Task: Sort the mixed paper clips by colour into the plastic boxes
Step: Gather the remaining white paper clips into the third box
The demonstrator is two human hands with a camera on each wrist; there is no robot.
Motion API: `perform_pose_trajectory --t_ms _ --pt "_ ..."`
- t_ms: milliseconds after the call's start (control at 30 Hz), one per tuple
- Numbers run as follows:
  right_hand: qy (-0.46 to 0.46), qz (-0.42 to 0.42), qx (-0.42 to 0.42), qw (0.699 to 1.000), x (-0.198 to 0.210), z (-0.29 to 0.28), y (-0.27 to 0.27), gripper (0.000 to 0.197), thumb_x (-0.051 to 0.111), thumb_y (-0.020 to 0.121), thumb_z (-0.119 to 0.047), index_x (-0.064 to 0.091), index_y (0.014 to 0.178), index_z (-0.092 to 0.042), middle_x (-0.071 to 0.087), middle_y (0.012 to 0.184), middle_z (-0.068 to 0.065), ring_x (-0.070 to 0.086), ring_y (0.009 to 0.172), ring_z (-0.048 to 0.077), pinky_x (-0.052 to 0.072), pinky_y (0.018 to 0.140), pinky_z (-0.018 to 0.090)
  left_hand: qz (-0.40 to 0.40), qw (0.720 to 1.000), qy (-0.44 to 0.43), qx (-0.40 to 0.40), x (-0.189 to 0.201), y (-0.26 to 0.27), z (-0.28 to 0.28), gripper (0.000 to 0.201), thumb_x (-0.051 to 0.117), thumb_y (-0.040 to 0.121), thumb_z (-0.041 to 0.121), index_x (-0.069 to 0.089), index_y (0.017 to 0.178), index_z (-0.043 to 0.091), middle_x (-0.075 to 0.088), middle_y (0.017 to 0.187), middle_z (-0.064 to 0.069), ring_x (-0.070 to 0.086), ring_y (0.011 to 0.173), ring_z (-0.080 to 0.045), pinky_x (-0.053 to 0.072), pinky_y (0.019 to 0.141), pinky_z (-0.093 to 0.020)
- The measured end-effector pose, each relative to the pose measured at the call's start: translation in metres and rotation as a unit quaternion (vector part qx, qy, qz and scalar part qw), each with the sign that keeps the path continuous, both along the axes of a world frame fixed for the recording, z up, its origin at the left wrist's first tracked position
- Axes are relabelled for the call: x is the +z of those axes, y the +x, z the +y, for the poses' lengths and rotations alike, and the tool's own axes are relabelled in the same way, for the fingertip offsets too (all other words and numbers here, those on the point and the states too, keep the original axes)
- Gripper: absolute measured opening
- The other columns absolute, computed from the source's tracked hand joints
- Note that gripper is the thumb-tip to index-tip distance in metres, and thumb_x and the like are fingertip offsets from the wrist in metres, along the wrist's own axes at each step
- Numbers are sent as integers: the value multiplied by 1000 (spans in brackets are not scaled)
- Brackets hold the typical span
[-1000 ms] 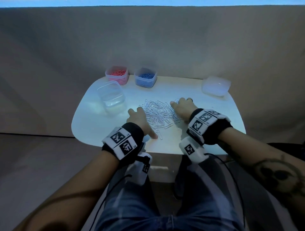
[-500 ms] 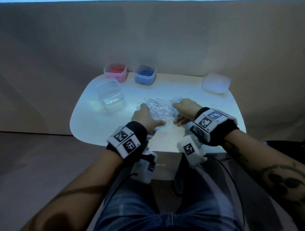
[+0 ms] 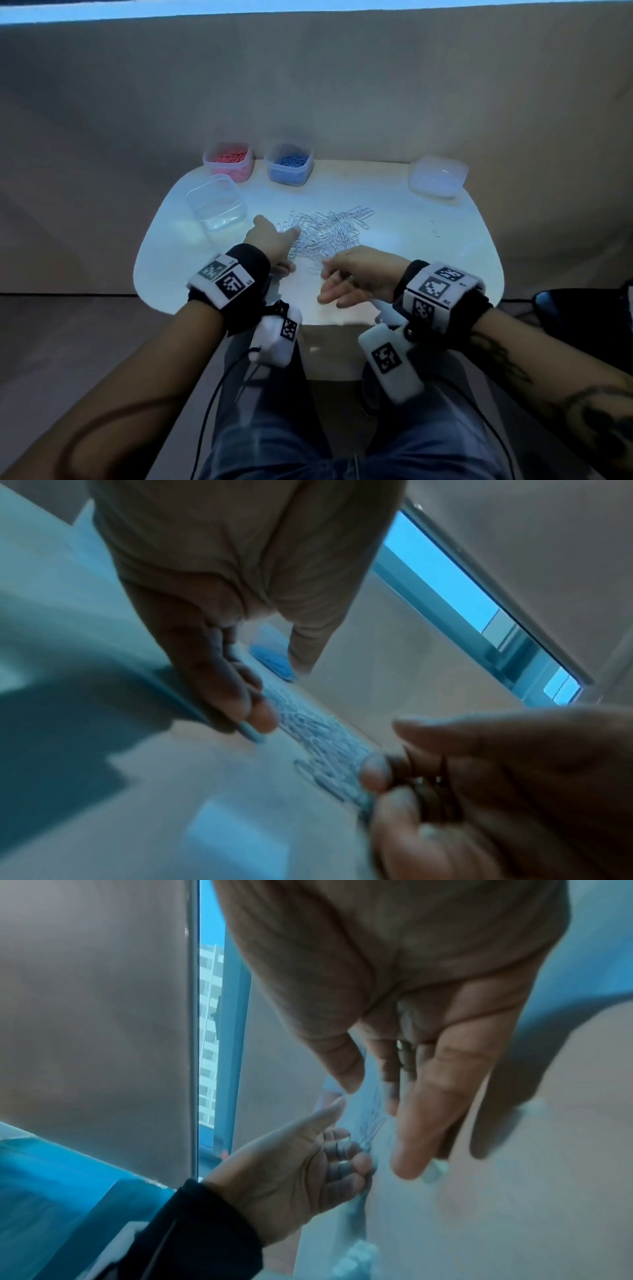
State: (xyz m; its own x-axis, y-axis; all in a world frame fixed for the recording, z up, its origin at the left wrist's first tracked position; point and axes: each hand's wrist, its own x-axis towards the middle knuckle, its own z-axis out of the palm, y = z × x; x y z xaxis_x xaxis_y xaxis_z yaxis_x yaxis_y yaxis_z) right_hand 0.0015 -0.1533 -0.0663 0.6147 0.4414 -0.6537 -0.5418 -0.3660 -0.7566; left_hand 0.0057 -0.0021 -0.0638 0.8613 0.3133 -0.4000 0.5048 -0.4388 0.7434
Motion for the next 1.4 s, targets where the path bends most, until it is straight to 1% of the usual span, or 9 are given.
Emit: perform_pose_trajectory --t_ms 133,233,300,533,600,700,900,1200,1400 --pt "18 -25 -56 998 7 -5 16 23 44 98 -25 48 79 -12 53 69 2 61 65 11 49 49 19 28 999 -31 -14 2 8 1 56 54 93 33 25 130 3 50 77 -12 59 43 -17 51 45 -26" --pt "-6 -112 -96 989 20 -20 28 22 45 97 -26 51 78 -15 54 69 0 57 57 8 41 41 14 19 999 22 -29 0 7 9 65 60 87 41 30 130 2 57 108 -27 61 97 -41 49 85 -46" --pt "-79 -191 -116 971 24 -34 43 18 45 97 -28 49 87 -13 52 77 1 53 60 10 41 44 15 12 993 104 -57 2 2 18 73 66 81 45 32 130 3 49 129 -23 51 116 -36 42 93 -39" --pt "-423 -259 67 866 12 -27 104 67 40 92 -53 31 136 -4 43 136 20 53 108 30 43 94 42 92 981 127 -115 9 10 22 74 87 60 19 34 111 11 63 89 -12 62 68 -20 53 72 -36" --pt "-434 -278 116 849 13 -12 110 65 40 93 -51 32 136 -2 43 136 21 52 113 31 44 89 38 79 979 132 -131 10 19 16 77 88 59 19 38 117 8 64 101 -13 65 83 -24 55 81 -38" --pt "-382 -291 191 856 19 1 110 54 39 95 -47 45 123 0 54 110 18 49 74 22 38 61 29 73 971 148 -171 6 27 11 86 88 58 25 39 126 8 60 115 -10 60 103 -25 50 86 -34" --pt "-398 -333 258 815 18 -27 85 95 60 70 -66 23 142 -16 25 140 14 38 127 31 35 106 42 67 959 203 -185 8 21 30 106 90 52 32 29 134 8 53 122 -13 51 110 -27 42 90 -34" --pt "-374 -329 264 826 8 10 64 109 75 54 -65 26 135 -11 22 141 14 40 125 30 39 104 45 85 941 208 -253 14 39 9 88 88 56 24 39 128 16 57 108 -5 57 96 -19 47 81 -30" --pt "-426 -397 271 766 2 5 55 125 71 47 -74 10 144 -24 17 145 9 22 133 29 38 100 47 39 960 142 -239 15 35 15 72 84 62 13 49 124 20 58 90 -1 52 86 -16 42 72 -23"
